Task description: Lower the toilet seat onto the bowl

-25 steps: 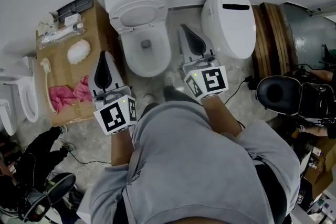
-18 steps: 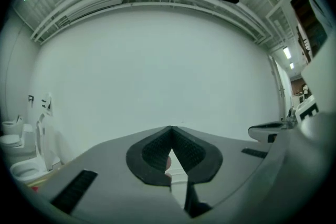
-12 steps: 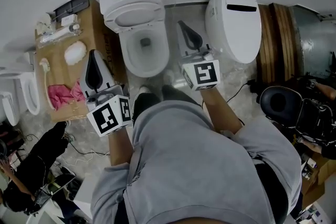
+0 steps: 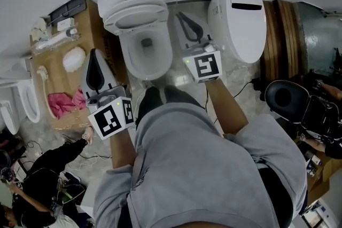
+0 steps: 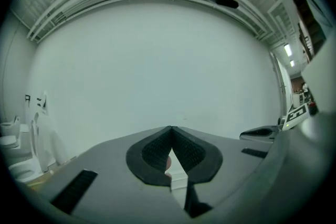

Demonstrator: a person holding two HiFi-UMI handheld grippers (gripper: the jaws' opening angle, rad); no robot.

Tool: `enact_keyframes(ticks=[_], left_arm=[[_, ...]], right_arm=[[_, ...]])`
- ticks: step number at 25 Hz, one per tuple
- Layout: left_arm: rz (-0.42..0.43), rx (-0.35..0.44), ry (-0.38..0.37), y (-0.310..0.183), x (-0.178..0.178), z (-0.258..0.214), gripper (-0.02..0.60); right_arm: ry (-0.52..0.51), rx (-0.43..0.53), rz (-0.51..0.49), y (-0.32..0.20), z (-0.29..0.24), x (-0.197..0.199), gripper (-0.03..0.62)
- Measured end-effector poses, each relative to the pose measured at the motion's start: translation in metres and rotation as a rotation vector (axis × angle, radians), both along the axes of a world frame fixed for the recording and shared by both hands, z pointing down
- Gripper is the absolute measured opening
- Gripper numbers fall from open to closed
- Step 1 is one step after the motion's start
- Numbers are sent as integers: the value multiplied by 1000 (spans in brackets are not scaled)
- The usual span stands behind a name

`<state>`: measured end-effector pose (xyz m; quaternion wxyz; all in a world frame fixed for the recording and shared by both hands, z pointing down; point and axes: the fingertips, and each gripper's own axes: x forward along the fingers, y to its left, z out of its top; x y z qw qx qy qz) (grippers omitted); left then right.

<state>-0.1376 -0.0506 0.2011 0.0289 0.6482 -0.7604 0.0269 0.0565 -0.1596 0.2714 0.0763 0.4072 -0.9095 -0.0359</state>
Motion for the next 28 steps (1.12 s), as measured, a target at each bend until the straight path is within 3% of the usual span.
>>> enact_keyframes(ticks=[15, 28], left_arm=[[1, -20, 21, -38, -58, 41, 0], [-21, -59, 37, -37, -79, 69, 0]], right_arm=[[180, -16, -132, -38, 73, -70, 25], [269, -30, -180, -59, 124, -94, 43]])
